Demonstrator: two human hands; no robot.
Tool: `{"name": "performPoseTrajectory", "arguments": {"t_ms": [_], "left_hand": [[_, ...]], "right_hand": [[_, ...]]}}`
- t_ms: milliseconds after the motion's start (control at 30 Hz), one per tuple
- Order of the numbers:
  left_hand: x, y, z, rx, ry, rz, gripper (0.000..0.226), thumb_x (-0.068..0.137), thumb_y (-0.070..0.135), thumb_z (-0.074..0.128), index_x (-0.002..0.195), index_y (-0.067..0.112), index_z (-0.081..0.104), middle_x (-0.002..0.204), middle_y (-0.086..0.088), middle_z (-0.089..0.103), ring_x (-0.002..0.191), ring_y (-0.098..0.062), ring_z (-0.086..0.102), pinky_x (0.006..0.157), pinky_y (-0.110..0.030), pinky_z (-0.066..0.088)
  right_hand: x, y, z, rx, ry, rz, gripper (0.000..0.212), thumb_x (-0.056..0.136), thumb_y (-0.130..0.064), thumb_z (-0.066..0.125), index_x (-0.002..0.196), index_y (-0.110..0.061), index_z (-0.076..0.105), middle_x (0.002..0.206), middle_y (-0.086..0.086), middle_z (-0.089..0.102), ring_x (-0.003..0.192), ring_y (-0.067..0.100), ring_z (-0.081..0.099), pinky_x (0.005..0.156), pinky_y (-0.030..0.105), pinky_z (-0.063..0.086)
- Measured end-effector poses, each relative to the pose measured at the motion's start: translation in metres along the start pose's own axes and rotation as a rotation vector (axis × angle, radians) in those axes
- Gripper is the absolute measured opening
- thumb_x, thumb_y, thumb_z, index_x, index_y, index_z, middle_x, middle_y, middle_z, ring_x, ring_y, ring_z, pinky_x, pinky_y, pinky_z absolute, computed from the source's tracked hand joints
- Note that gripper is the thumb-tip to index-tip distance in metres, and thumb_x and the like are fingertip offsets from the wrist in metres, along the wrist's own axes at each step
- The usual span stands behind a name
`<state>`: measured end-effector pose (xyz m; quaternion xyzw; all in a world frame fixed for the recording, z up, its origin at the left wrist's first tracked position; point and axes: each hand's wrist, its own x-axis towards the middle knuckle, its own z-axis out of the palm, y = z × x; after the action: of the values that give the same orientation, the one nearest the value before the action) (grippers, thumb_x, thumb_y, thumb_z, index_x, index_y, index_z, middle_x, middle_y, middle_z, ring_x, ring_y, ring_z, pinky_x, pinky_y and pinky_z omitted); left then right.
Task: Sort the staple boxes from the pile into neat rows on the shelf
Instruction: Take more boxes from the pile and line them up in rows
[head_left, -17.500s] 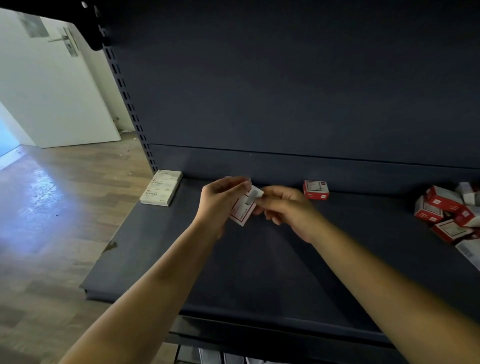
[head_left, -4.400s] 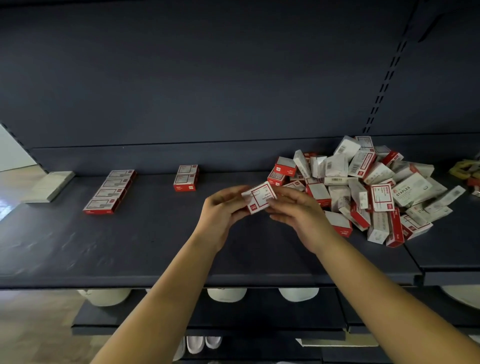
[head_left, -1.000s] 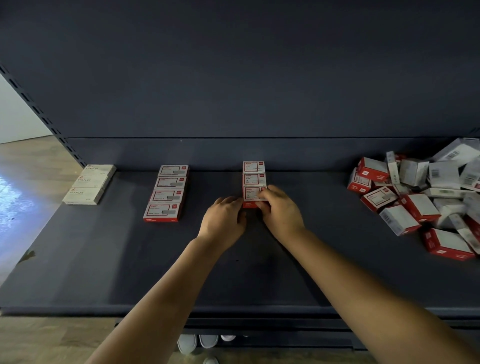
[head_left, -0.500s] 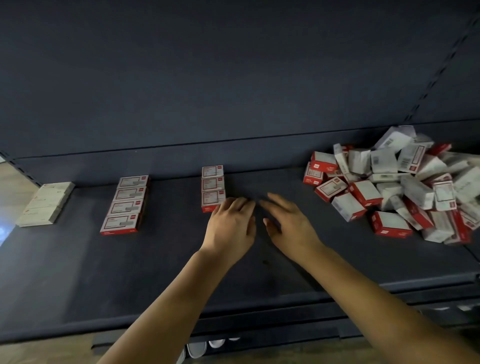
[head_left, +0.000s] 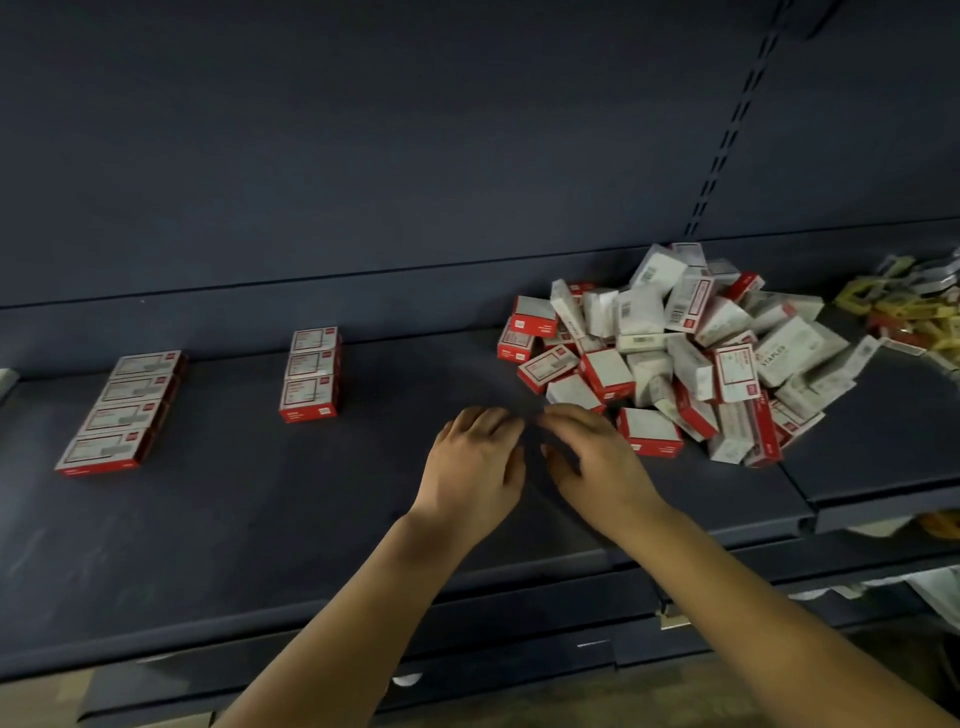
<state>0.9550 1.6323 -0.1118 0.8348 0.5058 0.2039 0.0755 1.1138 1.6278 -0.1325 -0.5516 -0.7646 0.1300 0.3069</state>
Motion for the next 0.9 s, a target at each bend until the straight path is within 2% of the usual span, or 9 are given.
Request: {"name": "performPoseTrajectory", "arguments": {"t_ms": [133,200,267,433,600,767,900], "left_hand": [[0.013,0.010,0.011,0.004,0.031,-0.030,0.030,0.080,0.020,0.049,0.097,0.009,0.070,0.095,-0.005,0.070,0.086,-0.028,0.066,0.070,-0.037,0.054],[0.020,0.010,0.015,0.002,0.037,-0.055,0.030,0.082,0.018,0.052,0.105,0.008,0.069,0.103,-0.007,0.068,0.095,-0.029,0.063,0.077,-0.038,0.051],[0.027,0.007,0.016,0.033,0.004,-0.087,0.032,0.092,0.019,0.047,0.119,0.011,0.062,0.119,-0.005,0.062,0.111,-0.025,0.055,0.090,-0.035,0.043],[0.042,-0.005,0.020,0.101,-0.044,-0.181,0.037,0.098,0.024,0.038,0.134,0.020,0.048,0.136,0.003,0.049,0.125,-0.016,0.040,0.100,-0.026,0.032],[0.049,-0.007,0.018,0.117,-0.082,-0.248,0.041,0.099,0.025,0.038,0.139,0.021,0.042,0.141,0.003,0.045,0.129,-0.017,0.036,0.103,-0.026,0.029],[0.050,-0.007,0.020,0.134,-0.080,-0.269,0.041,0.099,0.026,0.038,0.140,0.022,0.042,0.141,0.003,0.045,0.129,-0.017,0.037,0.103,-0.026,0.029],[0.051,-0.004,0.021,0.135,-0.086,-0.278,0.041,0.099,0.027,0.038,0.140,0.022,0.041,0.144,0.003,0.041,0.132,-0.016,0.034,0.105,-0.026,0.027]], "right_hand": [[0.018,0.013,-0.017,0.008,0.060,-0.049,0.032,0.077,0.006,0.061,0.107,0.000,0.065,0.105,0.016,0.066,0.097,0.031,0.063,0.085,0.029,0.045],[0.033,0.016,-0.023,0.011,0.068,-0.055,0.030,0.077,0.009,0.061,0.105,0.000,0.066,0.102,0.016,0.067,0.095,0.030,0.064,0.085,0.029,0.047],[0.050,0.017,-0.028,-0.004,0.051,-0.056,0.026,0.081,0.005,0.060,0.105,-0.001,0.066,0.104,0.015,0.067,0.098,0.029,0.063,0.087,0.033,0.049],[0.090,0.017,-0.034,-0.120,-0.087,0.039,0.030,0.092,-0.011,0.051,0.121,-0.012,0.059,0.122,0.008,0.060,0.112,0.021,0.056,0.096,0.033,0.045],[0.118,0.025,-0.036,-0.319,-0.330,0.114,0.035,0.092,-0.013,0.054,0.126,-0.017,0.056,0.127,0.010,0.055,0.114,0.024,0.053,0.096,0.035,0.045],[0.129,0.032,-0.033,-0.432,-0.437,0.088,0.029,0.092,-0.015,0.054,0.120,-0.019,0.061,0.124,0.008,0.056,0.110,0.023,0.055,0.095,0.031,0.045],[0.131,0.036,-0.034,-0.443,-0.488,0.044,0.039,0.091,-0.011,0.053,0.127,-0.025,0.055,0.130,0.007,0.051,0.116,0.024,0.051,0.095,0.032,0.043]]}}
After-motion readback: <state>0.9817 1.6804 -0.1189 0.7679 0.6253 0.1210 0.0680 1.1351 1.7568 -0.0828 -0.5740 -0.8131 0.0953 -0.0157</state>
